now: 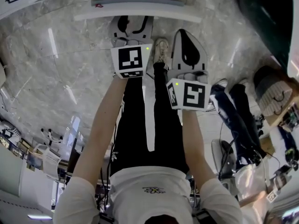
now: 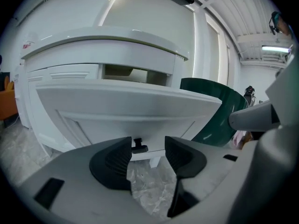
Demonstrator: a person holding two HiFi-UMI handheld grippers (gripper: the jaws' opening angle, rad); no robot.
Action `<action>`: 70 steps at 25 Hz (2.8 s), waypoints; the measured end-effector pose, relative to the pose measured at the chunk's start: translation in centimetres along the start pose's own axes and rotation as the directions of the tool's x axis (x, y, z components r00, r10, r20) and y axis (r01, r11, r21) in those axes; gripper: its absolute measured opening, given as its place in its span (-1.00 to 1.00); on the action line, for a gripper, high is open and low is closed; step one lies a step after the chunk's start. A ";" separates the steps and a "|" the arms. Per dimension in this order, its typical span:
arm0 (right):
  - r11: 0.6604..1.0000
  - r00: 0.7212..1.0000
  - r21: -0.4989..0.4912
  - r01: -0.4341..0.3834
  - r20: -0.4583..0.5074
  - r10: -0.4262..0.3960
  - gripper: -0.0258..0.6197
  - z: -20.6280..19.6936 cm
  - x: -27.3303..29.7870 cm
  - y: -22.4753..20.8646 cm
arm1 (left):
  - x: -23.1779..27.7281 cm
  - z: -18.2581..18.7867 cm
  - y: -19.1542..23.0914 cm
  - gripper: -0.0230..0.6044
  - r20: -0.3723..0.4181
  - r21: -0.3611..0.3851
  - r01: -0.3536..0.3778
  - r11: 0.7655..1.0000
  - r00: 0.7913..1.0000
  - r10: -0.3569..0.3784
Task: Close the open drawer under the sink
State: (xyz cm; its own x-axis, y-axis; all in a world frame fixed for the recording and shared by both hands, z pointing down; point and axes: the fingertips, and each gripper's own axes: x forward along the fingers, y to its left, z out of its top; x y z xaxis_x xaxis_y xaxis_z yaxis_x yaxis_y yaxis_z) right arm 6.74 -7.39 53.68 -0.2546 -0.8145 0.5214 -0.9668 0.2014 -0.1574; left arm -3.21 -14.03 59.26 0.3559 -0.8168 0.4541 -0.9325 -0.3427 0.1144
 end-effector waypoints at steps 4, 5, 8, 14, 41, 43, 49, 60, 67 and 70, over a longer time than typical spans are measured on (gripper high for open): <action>1.000 1.000 0.007 -0.001 -0.003 0.001 -0.83 -0.1 0.1 -0.2 | -0.1 -0.4 0.9 -0.16 -0.007 -0.035 -0.068 0.997 0.998 0.068; 1.000 1.000 0.007 -0.004 -0.004 0.004 -0.83 -0.1 0.2 -0.2 | 0.1 -0.7 1.1 -0.13 -0.022 -0.054 -0.074 0.996 0.997 0.073; 1.000 1.000 0.008 -0.010 -0.011 0.011 -0.83 -0.4 0.3 -0.2 | 1.3 -0.9 1.5 -0.11 -0.048 -0.080 -0.092 0.993 0.995 0.088; 1.000 1.000 0.013 -0.018 -0.019 0.018 -0.83 -0.8 0.6 -0.4 | 2.8 -1.9 0.8 -0.12 -0.091 -0.068 -0.044 0.997 0.995 0.038; 1.000 0.999 -0.010 -0.022 -0.035 0.022 -0.83 -1.1 1.6 -0.4 | 1.8 -1.4 1.9 -0.43 -0.087 -0.011 -0.031 0.999 0.996 0.030; 1.000 0.999 -0.016 -0.025 -0.034 0.024 -0.83 -1.0 1.6 -0.4 | 1.2 -0.8 1.8 -0.43 -0.064 -0.019 -0.025 1.000 0.998 0.024; 1.000 0.999 -0.018 -0.021 -0.042 0.020 -0.83 -1.2 1.4 -1.0 | 0.2 2.3 2.4 -0.43 -0.008 -0.014 -0.002 1.000 1.000 0.002; 0.999 0.999 -0.013 -0.043 -0.026 0.043 -0.83 0.2 2.2 -0.3 | 1.0 4.3 1.0 -0.43 -0.010 -0.122 -0.009 0.992 1.000 0.008; 0.999 0.999 0.005 -0.034 -0.034 0.034 -0.83 -0.4 2.0 -1.3 | 1.3 5.1 1.7 -0.43 -0.025 -0.024 -0.029 0.999 0.999 0.028; 1.000 0.998 0.012 -0.021 -0.052 0.022 -0.83 -1.2 1.8 -1.9 | 1.2 5.1 1.4 -0.44 -0.048 0.047 -0.032 0.998 0.998 0.034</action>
State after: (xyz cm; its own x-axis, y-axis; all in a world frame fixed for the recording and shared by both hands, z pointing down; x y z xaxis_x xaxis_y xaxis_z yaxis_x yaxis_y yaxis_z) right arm 8.08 -8.55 55.90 -0.2765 -0.7805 0.5607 -0.9608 0.2123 -0.1783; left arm -3.75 -17.88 55.50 0.3202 -0.8050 0.4994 -0.9395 -0.3377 0.0581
